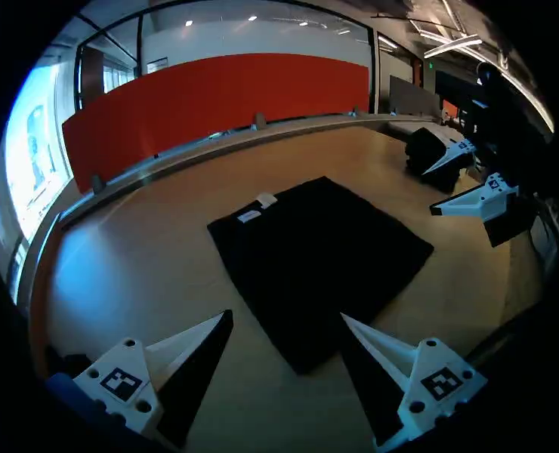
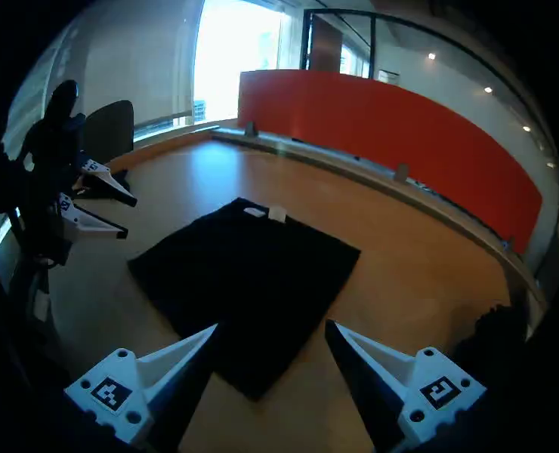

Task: Fold towel

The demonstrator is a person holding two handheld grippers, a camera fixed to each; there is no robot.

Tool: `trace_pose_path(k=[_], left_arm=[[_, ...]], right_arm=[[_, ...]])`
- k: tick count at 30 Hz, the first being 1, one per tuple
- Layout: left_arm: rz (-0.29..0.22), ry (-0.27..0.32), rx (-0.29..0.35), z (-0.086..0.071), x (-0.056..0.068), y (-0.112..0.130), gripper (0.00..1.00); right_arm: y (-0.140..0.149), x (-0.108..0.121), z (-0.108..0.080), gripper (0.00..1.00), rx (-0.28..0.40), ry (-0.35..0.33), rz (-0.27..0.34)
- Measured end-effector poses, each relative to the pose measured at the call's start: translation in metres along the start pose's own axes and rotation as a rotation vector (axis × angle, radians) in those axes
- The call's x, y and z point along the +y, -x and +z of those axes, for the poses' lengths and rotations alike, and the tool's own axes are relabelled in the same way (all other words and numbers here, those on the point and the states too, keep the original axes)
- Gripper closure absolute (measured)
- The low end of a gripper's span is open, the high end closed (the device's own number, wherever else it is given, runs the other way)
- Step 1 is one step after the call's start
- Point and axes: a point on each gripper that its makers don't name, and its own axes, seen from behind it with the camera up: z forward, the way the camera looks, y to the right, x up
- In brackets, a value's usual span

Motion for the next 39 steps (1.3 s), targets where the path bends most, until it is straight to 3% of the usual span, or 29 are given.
trace_pose_path(k=[11, 23, 33, 39], left_arm=[[-0.027, 0.022, -0.083, 0.018, 0.009, 0.032, 0.06], [-0.013, 0.043, -0.169, 0.026, 0.017, 0.064, 0.06], [-0.022, 0.061, -0.205, 0.030, 0.022, 0.071, 0.06], [-0.023, 0.065, -0.214, 0.032, 0.024, 0.073, 0.06]], right_arm=[[0.041, -0.013, 0.017, 0.00, -0.084, -0.034, -0.008], [0.074, -0.015, 0.023, 0.00, -0.155, -0.057, -0.005], [0.084, -0.014, 0.023, 0.02, -0.177, -0.067, 0.007], [0.088, -0.015, 0.024, 0.10, -0.185, -0.077, 0.013]])
